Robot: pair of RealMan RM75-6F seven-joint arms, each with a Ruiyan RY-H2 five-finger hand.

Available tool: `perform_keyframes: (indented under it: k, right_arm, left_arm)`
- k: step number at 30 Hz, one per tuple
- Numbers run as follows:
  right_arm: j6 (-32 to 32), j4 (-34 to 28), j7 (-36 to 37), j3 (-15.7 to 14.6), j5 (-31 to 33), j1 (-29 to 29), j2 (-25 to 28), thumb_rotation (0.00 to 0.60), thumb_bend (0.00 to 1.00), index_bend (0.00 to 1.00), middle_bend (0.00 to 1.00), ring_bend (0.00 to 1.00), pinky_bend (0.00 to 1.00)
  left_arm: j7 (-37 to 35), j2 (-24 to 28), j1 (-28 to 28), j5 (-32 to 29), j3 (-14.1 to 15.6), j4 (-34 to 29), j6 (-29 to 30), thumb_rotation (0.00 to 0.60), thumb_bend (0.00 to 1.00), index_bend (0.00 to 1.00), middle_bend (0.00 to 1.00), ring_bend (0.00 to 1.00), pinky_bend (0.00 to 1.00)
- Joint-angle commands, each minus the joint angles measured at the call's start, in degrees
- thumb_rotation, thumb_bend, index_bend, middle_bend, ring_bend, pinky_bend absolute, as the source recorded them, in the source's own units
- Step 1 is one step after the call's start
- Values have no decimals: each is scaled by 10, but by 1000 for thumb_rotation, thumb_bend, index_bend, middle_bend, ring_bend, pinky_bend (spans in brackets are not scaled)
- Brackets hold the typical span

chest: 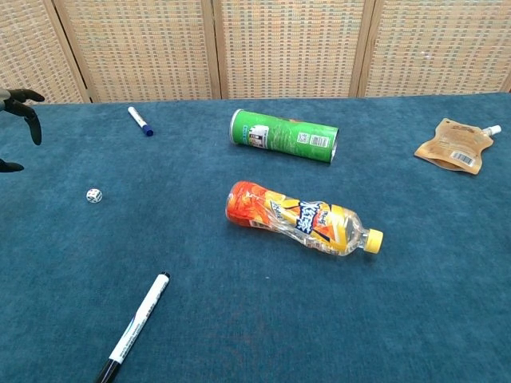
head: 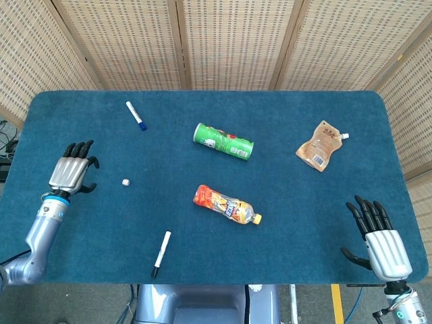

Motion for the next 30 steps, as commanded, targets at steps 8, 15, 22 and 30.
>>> perform_keyframes:
  k: [8,15,22,30]
  right_arm:
    - [1,0,10,1,0,0,3,600,208,0,0,0,0]
    - [1,1,17,1,2,0,5,600,208,0,0,0,0]
    - [-4,4,23,2,6,2,4,600,208,0,0,0,0]
    - [-8,6,29,2,8,4,4,600,208,0,0,0,0]
  left_arm:
    - [49,-32,-32,-45,14,15,-17,600,272,429,0,0,0]
    - [74,-59,-51,-73,21,36,-22,600,274,430,0,0,0]
    - [93,-86,-65,-101,21,66,-15,600,280,430,0,0,0]
    - [109,-115,-80,-121,24,99,-17,600,298,466,0,0,0]
